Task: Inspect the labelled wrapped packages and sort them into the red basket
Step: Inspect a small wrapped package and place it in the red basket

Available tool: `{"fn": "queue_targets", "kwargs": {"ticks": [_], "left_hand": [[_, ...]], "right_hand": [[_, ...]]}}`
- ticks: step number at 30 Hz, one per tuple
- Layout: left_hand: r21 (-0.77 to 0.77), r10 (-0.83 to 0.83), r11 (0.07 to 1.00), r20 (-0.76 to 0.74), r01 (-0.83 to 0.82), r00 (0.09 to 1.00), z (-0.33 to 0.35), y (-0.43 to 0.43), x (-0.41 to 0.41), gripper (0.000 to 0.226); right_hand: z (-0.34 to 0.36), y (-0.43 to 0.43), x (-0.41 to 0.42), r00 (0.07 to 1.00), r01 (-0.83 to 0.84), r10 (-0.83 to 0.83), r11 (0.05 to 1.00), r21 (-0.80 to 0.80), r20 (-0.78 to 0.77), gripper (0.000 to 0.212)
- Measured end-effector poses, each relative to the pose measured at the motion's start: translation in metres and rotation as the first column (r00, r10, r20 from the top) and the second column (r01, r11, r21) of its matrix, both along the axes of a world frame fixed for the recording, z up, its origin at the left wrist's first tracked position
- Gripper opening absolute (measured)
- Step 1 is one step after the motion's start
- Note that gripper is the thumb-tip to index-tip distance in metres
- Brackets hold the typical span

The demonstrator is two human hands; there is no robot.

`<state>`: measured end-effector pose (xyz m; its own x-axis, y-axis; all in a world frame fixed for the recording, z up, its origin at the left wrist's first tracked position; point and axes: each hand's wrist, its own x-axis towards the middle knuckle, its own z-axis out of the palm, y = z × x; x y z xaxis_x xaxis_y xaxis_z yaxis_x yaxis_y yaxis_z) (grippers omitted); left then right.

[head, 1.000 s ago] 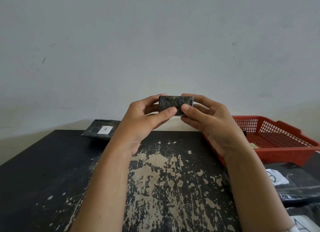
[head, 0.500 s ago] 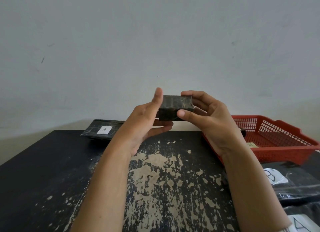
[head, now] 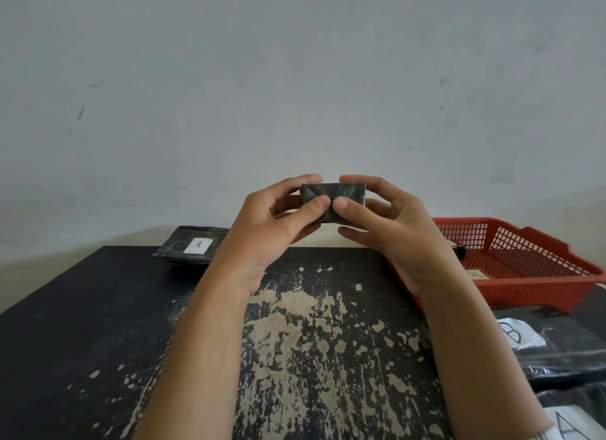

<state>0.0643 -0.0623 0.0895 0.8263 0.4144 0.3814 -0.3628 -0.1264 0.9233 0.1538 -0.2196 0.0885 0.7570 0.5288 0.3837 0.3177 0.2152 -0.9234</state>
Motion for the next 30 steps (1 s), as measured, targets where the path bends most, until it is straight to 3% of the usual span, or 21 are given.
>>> {"fn": "queue_targets", "kwargs": {"ticks": [6, 12, 25, 30], "left_hand": [[-0.034, -0.009, 0.999, -0.003, 0.009, 1.000, 0.0018, -0.0006, 0.0011, 0.056], [-0.056, 0.014, 0.998, -0.002, -0.014, 1.000, -0.0027, 0.0005, 0.0041, 0.028], [-0.070, -0.085, 0.994, -0.008, 0.085, 0.996, -0.0023, 0.0022, 0.0024, 0.034], [-0.085, -0.051, 0.995, -0.012, 0.050, 0.999, -0.0026, 0.0042, 0.0028, 0.030]], "right_hand": [[-0.0017, 0.0004, 0.0026, 1.000, 0.007, -0.006, 1.000, 0.018, -0.022, 0.049], [-0.0011, 0.0009, 0.0013, 0.999, -0.010, 0.011, 1.000, 0.027, -0.034, 0.054], [-0.0018, 0.0025, 0.0032, 0.992, 0.018, -0.009, 0.997, 0.069, -0.125, 0.050], [-0.0008, 0.0030, 0.0035, 0.991, 0.013, -0.006, 0.998, 0.055, -0.133, 0.066]]}}
